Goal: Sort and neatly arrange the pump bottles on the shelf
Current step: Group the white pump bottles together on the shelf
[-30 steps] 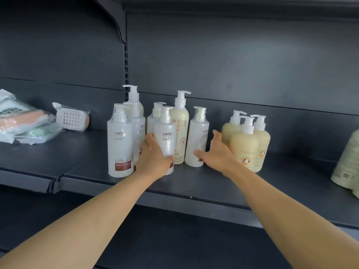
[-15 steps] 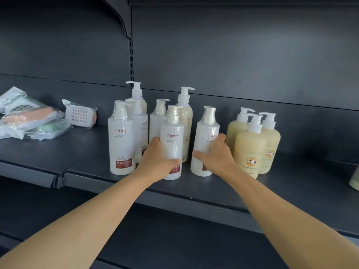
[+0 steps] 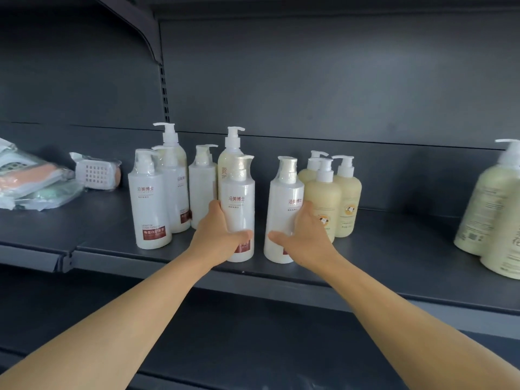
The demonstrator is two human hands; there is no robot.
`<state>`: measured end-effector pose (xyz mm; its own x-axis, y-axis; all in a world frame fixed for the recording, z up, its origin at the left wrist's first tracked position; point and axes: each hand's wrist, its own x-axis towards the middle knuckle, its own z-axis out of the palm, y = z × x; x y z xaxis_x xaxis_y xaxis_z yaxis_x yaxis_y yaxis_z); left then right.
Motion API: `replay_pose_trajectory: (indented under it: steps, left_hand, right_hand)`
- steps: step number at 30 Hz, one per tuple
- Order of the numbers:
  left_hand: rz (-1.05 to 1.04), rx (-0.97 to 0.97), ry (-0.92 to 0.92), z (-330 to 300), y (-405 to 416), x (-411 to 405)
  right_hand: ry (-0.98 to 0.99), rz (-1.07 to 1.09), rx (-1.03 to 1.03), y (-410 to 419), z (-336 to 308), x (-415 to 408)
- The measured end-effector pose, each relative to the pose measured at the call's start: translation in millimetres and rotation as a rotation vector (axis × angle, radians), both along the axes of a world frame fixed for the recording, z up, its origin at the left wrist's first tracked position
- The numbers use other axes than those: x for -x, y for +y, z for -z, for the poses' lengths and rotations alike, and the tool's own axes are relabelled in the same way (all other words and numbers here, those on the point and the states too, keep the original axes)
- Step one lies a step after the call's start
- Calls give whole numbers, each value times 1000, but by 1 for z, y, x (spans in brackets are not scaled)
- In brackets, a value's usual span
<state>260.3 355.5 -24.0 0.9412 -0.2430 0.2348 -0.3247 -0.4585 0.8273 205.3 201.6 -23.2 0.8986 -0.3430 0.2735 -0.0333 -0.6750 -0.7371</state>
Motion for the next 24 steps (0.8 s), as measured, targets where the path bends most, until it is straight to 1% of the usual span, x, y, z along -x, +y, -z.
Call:
replay_pose_trajectory:
  steps: [4,11,17,24]
  left_hand:
    - [71,25,-2,1,-6,12]
    - [245,42,-41,-12,-38,41]
    - [426,63,-24,-16,-90,82]
    - [557,63,-60,-23,-166,136]
  right_hand:
    - [10,78,-29,-6,-1,19]
    - [39,311,-27,-34,-15,82]
    - [44,514,-16,-65,-20,152]
    - [50,691,0,-124,-24,235]
